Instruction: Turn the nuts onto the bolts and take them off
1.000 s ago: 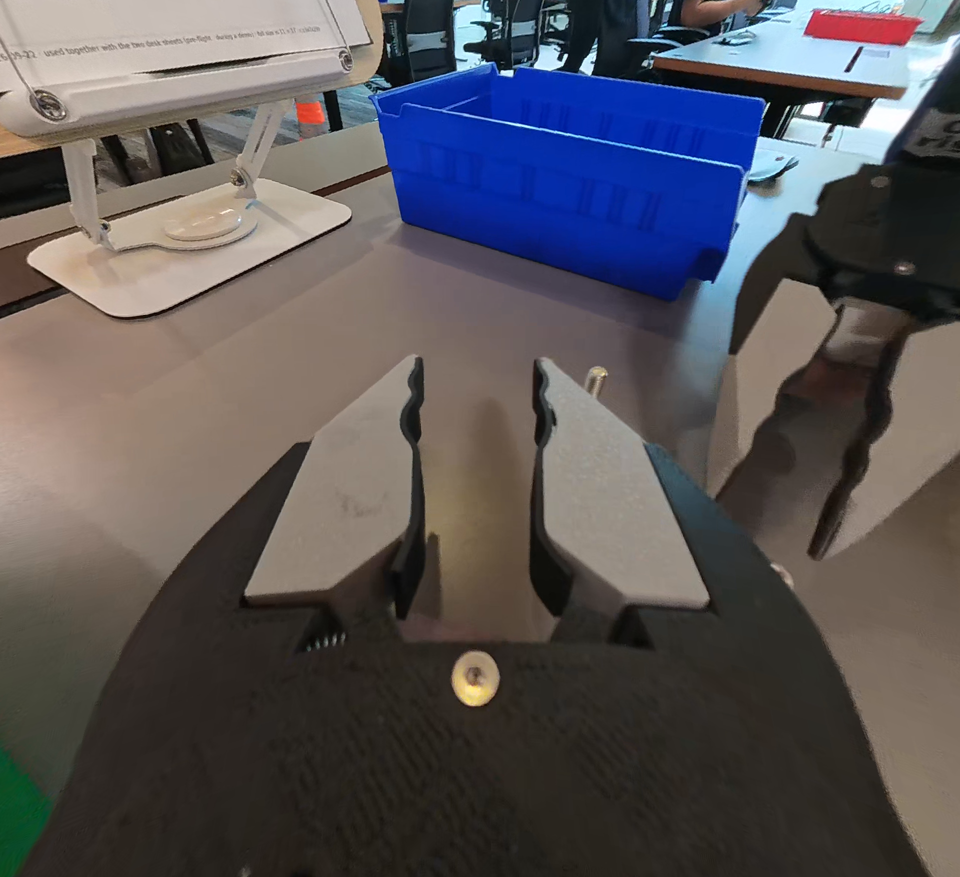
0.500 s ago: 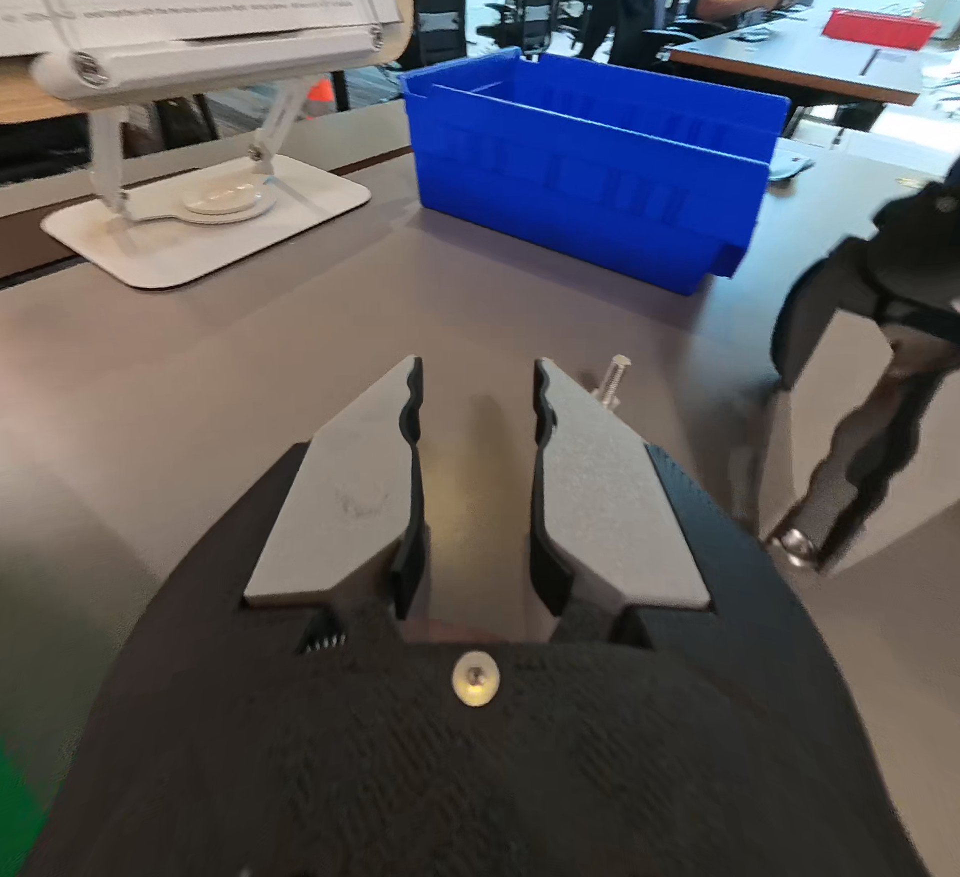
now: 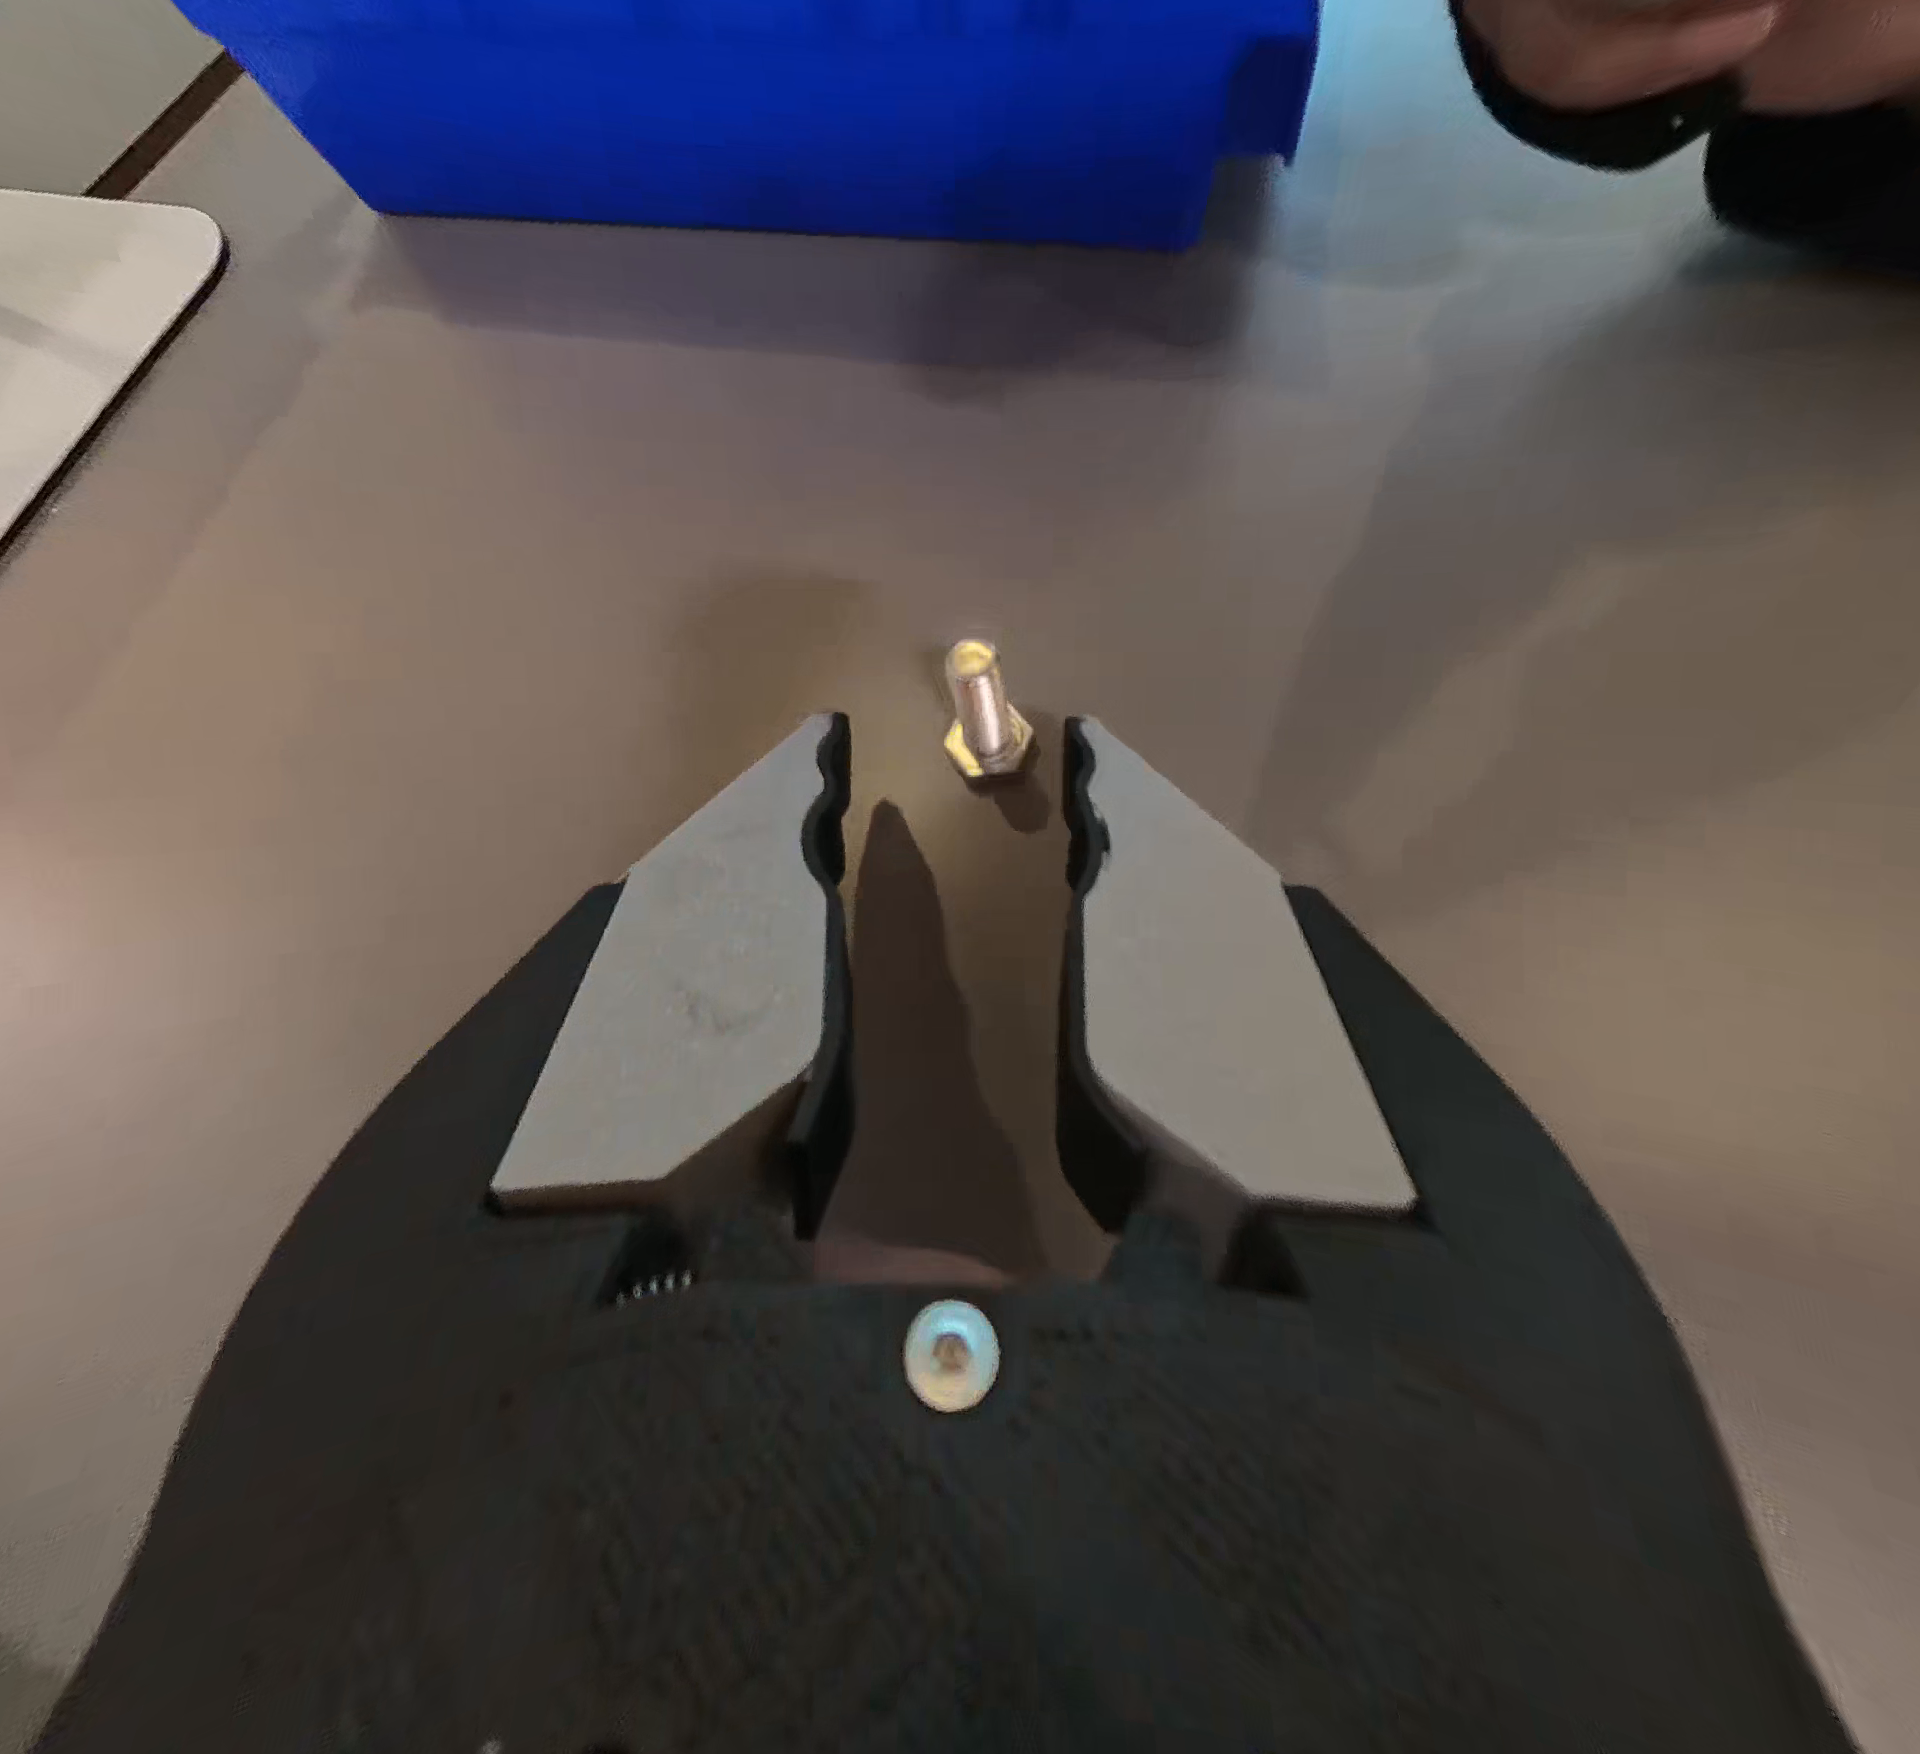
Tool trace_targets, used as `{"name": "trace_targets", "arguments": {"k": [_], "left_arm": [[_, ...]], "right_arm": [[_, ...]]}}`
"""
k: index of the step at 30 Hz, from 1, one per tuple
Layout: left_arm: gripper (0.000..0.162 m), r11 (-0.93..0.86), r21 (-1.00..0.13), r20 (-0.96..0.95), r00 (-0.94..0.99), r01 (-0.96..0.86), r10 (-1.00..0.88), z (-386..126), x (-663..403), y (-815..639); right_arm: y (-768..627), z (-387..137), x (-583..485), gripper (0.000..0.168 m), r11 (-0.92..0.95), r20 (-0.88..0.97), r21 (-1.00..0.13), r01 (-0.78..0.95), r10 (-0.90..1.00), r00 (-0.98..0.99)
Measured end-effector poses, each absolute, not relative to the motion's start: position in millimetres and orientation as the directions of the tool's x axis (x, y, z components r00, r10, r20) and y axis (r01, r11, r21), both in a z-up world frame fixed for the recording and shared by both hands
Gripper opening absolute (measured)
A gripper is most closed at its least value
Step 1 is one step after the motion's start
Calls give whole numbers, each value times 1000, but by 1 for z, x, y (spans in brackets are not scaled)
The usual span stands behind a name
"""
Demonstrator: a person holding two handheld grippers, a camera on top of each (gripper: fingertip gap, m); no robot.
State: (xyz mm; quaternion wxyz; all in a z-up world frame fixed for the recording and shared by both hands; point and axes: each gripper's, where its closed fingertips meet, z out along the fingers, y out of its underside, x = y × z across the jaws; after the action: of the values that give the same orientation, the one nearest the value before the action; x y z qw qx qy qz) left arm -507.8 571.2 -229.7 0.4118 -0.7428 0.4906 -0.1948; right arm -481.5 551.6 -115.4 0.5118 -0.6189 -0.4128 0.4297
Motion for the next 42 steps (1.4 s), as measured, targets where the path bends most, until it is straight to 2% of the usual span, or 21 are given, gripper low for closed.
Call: {"name": "trace_targets", "arguments": {"k": [2, 4, 5, 10, 13, 17, 20, 22, 24, 27, 32, 36, 42], "left_arm": [[34, -191, -781, -112, 434, -595, -894, -235, -501, 574], [11, -222, -756, -90, 432, -616, -897, -242, -497, 576], [8, -227, -753, -90, 438, -617, -894, -243, -497, 578], [7, -195, -772, -123, 443, -605, -888, -237, -507, 578], [7, -226, -825, -48, 463, -518, -885, -225, -515, 575], [7, -198, -843, -54, 445, -501, -894, -220, -520, 571], [7, -170, -828, -102, 441, -535, -892, -223, -521, 572], [7, -140, -830, -126, 426, -540, -896, -222, -519, 570], [7, -132, -822, -139, 419, -554, -897, -224, -520, 569], [7, -114, -808, -169, 413, -578, -895, -226, -520, 570], [7, -79, -774, -242, 410, -628, -880, -232, -523, 572], [7, -75, -761, -273, 422, -645, -864, -233, -528, 577], [7, -63, -784, -282, 445, -618, -850, -223, -528, 579]], "right_arm": [[557, -122, -480, 14, -153, -115, -983, 99, 940, 321], [564, -140, -480, 14, -204, -129, -962, 183, 926, 355], [567, -151, -479, 14, -231, -131, -945, 231, 916, 379], [571, -199, -477, 14, -265, -39, -842, 471, 899, 436], [566, -225, -481, 14, -251, 23, -765, 593, 910, 415], [561, -244, -487, 14, -211, 84, -711, 671, 922, 378], [560, -246, -490, 14, -207, 73, -715, 667, 928, 366], [562, -241, -491, 21, -204, 71, -735, 647, 926, 372], [564, -222, -499, 23, -147, 94, -801, 580, 926, 365], [560, -200, -514, 18, -110, 66, -867, 485, 941, 332], [562, -198, -538, 23, -210, -66, -874, 439, 945, 321], [573, -206, -540, 19, -209, -17, -845, 493, 930, 366], [582, -203, -526, 14, -230, -1, -846, 480, 903, 430]]}}
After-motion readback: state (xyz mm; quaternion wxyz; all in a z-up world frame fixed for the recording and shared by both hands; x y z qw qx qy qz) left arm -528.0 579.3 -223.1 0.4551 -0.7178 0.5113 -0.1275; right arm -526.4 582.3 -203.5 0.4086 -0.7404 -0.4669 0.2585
